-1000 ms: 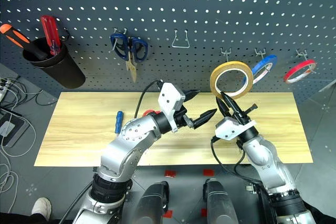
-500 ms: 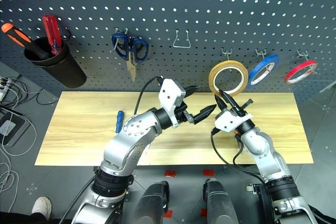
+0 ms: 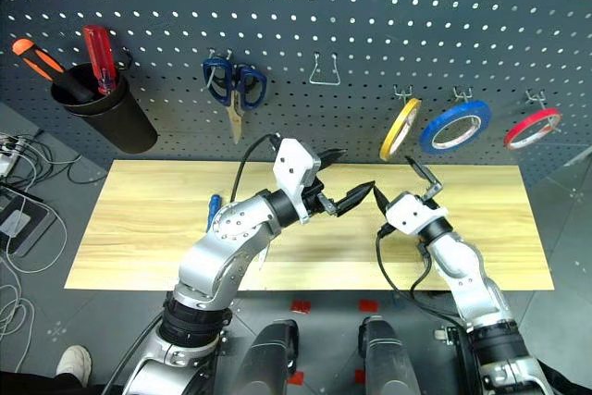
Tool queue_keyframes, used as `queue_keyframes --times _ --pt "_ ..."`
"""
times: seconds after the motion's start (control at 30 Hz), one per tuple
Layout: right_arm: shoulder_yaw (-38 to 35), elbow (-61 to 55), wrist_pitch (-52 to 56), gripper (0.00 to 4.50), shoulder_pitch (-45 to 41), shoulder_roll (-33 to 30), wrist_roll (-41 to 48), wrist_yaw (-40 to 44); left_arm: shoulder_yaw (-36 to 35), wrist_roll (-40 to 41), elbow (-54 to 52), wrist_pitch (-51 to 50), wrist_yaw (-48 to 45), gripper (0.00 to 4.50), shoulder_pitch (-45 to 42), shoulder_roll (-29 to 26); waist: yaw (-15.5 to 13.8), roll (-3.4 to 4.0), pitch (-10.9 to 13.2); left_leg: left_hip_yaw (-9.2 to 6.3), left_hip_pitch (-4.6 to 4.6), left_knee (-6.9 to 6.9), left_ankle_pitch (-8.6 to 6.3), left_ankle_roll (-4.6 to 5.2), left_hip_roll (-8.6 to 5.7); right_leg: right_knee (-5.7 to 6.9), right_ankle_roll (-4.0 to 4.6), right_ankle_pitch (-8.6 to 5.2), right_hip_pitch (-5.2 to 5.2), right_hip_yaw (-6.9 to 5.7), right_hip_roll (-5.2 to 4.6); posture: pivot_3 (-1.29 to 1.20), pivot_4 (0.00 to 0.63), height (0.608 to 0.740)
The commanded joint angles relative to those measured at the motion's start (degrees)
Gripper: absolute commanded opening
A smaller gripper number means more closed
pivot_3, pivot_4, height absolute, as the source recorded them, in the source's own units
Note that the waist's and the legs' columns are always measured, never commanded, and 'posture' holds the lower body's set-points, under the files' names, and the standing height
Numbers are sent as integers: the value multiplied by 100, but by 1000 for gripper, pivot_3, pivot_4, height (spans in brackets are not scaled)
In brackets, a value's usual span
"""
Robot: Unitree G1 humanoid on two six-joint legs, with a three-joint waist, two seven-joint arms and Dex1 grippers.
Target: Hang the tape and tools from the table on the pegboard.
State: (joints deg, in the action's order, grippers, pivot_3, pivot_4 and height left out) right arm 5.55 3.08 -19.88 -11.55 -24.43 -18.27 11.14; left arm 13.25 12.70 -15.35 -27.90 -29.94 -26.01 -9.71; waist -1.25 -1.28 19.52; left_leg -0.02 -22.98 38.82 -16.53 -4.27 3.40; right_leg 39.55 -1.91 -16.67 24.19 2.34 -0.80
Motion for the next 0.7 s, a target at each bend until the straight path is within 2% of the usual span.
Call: queue_keyframes --times 0.03,0.17,0.3,0.43,0.7 --pt "-184 -789 637 4481 552 -48 278 297 58 13 -249 199 -199 4500 312 -198 -2 0 -1 0 1 0 0 0 0 1 0 0 -1 1 0 75 304 740" --pt "-378 -1791 1751 4481 1309 35 610 613 41 64 -451 225 -432 4500 781 -571 -6 5 -3 -4 1 0 -1 1 4 3 0 0 -1 -1 0 64 331 740" --pt "-582 -2348 3237 4481 1510 321 780 612 74 59 -542 290 -620 4500 1104 -877 7 5 -2 -5 5 1 -3 4 4 6 0 -1 -3 4 -1 53 356 740" --pt "-663 -2329 4518 4481 1134 667 790 450 248 -127 -432 565 -834 4500 1189 -1115 12 8 1 -7 6 2 -7 11 -3 8 -1 -2 -5 4 3 50 383 740" --pt "-974 -2130 6525 4481 120 1143 916 15 254 -293 -111 835 -869 4500 1088 -1154 28 22 34 -9 4 0 -23 40 -6 2 0 -2 -2 4 3 58 421 740"
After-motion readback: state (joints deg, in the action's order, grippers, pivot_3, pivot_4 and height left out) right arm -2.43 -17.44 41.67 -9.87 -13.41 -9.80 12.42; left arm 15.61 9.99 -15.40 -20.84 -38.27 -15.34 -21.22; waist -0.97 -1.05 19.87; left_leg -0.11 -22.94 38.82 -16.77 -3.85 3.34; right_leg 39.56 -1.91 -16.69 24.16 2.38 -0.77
